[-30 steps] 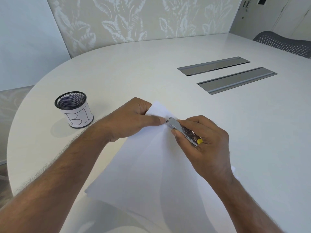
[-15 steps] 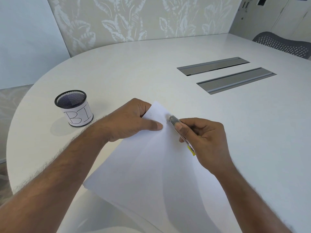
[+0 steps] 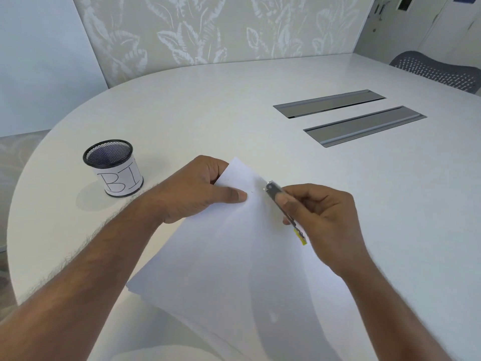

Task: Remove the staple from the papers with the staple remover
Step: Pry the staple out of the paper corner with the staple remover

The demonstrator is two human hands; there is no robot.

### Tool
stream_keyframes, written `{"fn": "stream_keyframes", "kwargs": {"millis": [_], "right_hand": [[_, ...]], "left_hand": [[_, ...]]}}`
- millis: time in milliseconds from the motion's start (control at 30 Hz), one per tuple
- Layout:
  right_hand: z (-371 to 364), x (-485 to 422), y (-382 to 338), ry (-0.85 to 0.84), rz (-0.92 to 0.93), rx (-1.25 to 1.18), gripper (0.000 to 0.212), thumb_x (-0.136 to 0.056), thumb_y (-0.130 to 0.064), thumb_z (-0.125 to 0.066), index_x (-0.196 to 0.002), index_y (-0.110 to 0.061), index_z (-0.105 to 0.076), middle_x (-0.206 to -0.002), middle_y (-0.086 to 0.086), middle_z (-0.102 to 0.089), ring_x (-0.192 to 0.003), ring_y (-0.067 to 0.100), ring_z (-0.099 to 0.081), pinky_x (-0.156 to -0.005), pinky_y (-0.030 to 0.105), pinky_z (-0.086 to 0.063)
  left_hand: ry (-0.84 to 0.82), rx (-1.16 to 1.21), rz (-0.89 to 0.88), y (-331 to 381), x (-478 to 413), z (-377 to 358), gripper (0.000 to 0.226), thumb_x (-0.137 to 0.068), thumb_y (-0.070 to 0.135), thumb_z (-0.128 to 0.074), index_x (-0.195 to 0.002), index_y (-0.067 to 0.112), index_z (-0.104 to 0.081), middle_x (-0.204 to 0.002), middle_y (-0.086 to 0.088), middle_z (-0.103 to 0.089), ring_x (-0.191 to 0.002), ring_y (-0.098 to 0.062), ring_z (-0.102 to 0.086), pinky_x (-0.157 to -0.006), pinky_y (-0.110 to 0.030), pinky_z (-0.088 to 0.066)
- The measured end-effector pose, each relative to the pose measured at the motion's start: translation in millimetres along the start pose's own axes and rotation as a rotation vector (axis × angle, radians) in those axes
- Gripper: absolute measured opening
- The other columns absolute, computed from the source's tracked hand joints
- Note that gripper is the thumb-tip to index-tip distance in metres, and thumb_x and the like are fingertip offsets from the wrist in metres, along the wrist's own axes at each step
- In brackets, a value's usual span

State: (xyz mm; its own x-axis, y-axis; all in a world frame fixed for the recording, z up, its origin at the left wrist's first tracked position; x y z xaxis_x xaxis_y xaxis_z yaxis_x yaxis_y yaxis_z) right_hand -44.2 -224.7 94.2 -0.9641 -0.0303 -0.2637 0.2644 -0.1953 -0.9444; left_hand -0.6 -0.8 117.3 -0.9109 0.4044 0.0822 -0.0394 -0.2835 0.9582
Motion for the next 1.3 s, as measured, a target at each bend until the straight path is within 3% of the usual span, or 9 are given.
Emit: {"fn": "stream_keyframes", "kwargs": {"millis": [167, 500, 767, 867, 933, 1033, 1133, 1233, 1300], "right_hand": [[-9.0, 5.2, 2.4, 0.057, 0.189, 0.273, 0.009, -0.082, -0.02, -0.08, -0.088, -0.026, -0.076, -0.076, -0.01, -0.067, -0.073, 0.01, -0.06, -0.063, 0.012, -0.041], [-12.8, 1.3, 3.9, 0.086, 0.232, 0.288, 0.009, -0.082, -0.024, -0.077, -0.091, -0.026, -0.077, -0.077, -0.013, -0.066, -0.074, 0.011, -0.06, -0.064, 0.01, -0.038], [-13.6, -2.6, 6.5, 0.062, 0.001, 0.092, 0.01, -0.086, -0.031, -0.072, -0.079, -0.025, -0.076, -0.06, -0.013, -0.065, -0.051, 0.006, -0.058, -0.052, 0.011, -0.04], [-12.5, -3.9, 7.4, 0.037, -0.068, 0.031, 0.02, -0.091, -0.024, -0.07, -0.072, -0.024, -0.075, -0.051, -0.012, -0.06, -0.039, 0.005, -0.05, -0.044, 0.009, -0.035], [-11.1, -4.8, 8.3, 0.032, -0.102, -0.007, 0.023, -0.091, -0.023, -0.069, -0.069, -0.022, -0.076, -0.049, -0.008, -0.059, -0.04, 0.006, -0.049, -0.045, 0.012, -0.036], [-9.5, -6.7, 10.7, 0.004, -0.158, -0.083, 0.031, -0.087, -0.032, -0.069, -0.073, -0.004, -0.073, -0.053, 0.007, -0.054, -0.048, 0.019, -0.048, -0.048, 0.02, -0.037], [-6.0, -8.7, 12.0, -0.009, -0.234, -0.275, 0.042, -0.087, -0.028, -0.07, -0.08, 0.013, -0.064, -0.067, 0.013, -0.047, -0.05, 0.019, -0.048, -0.056, 0.028, -0.038], [3.2, -10.1, 10.8, 0.015, -0.255, -0.307, 0.037, -0.087, -0.028, -0.07, -0.078, 0.007, -0.068, -0.073, 0.012, -0.053, -0.054, 0.02, -0.048, -0.061, 0.035, -0.038], [7.1, -7.2, 8.9, 0.015, -0.205, -0.222, 0.031, -0.085, -0.03, -0.07, -0.074, -0.001, -0.072, -0.064, 0.008, -0.057, -0.051, 0.019, -0.052, -0.057, 0.03, -0.042]], "left_hand": [[0.017, 0.027, 0.018, 1.4, 1.0, -0.4, 0.028, -0.077, 0.016, -0.071, -0.103, 0.004, -0.074, -0.106, -0.023, -0.076, -0.099, -0.047, -0.07, -0.089, -0.069, -0.051], [0.019, -0.012, 0.017, 1.1, 1.7, -8.9, 0.036, -0.076, 0.02, -0.07, -0.105, -0.001, -0.072, -0.107, -0.031, -0.072, -0.1, -0.054, -0.066, -0.088, -0.073, -0.047], [0.02, -0.028, 0.008, -1.8, -0.8, -8.4, 0.039, -0.077, 0.022, -0.071, -0.104, -0.005, -0.069, -0.106, -0.034, -0.069, -0.095, -0.055, -0.066, -0.083, -0.069, -0.05], [0.01, -0.036, 0.011, -5.1, -2.6, -7.5, 0.045, -0.077, 0.024, -0.071, -0.104, -0.01, -0.065, -0.107, -0.04, -0.065, -0.086, -0.052, -0.067, -0.075, -0.055, -0.052], [0.009, -0.035, 0.011, -7.0, -3.0, -7.1, 0.045, -0.077, 0.025, -0.072, -0.104, -0.01, -0.065, -0.107, -0.04, -0.065, -0.086, -0.053, -0.066, -0.075, -0.05, -0.05], [0.017, -0.032, -0.002, -7.0, -2.6, -7.3, 0.032, -0.078, 0.023, -0.071, -0.101, 0.0, -0.072, -0.103, -0.03, -0.072, -0.094, -0.05, -0.069, -0.08, -0.064, -0.054], [0.022, -0.033, -0.005, -7.5, -1.9, -6.7, 0.023, -0.078, 0.021, -0.072, -0.097, 0.008, -0.076, -0.1, -0.024, -0.075, -0.095, -0.049, -0.069, -0.082, -0.065, -0.053], [0.01, -0.017, 0.008, -7.8, -0.2, -5.2, 0.02, -0.079, 0.021, -0.072, -0.097, 0.014, -0.077, -0.1, -0.018, -0.078, -0.093, -0.045, -0.071, -0.082, -0.06, -0.056], [0.017, -0.005, 0.012, -7.2, 0.5, -4.1, 0.02, -0.079, 0.021, -0.071, -0.096, 0.012, -0.077, -0.1, -0.018, -0.078, -0.092, -0.042, -0.073, -0.082, -0.058, -0.057]]}}
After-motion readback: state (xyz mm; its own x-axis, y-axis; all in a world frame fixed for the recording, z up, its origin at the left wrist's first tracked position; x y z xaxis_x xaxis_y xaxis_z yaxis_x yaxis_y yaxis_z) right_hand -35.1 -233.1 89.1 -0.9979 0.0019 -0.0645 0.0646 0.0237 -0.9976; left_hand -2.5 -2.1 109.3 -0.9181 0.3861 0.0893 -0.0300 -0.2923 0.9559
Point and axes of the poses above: each hand's wrist, its own x-axis away from the middle knuckle, its own z-axis out of the back of the hand, y = z × x, the point moved 1 cm from there along -x, towards the middle knuckle
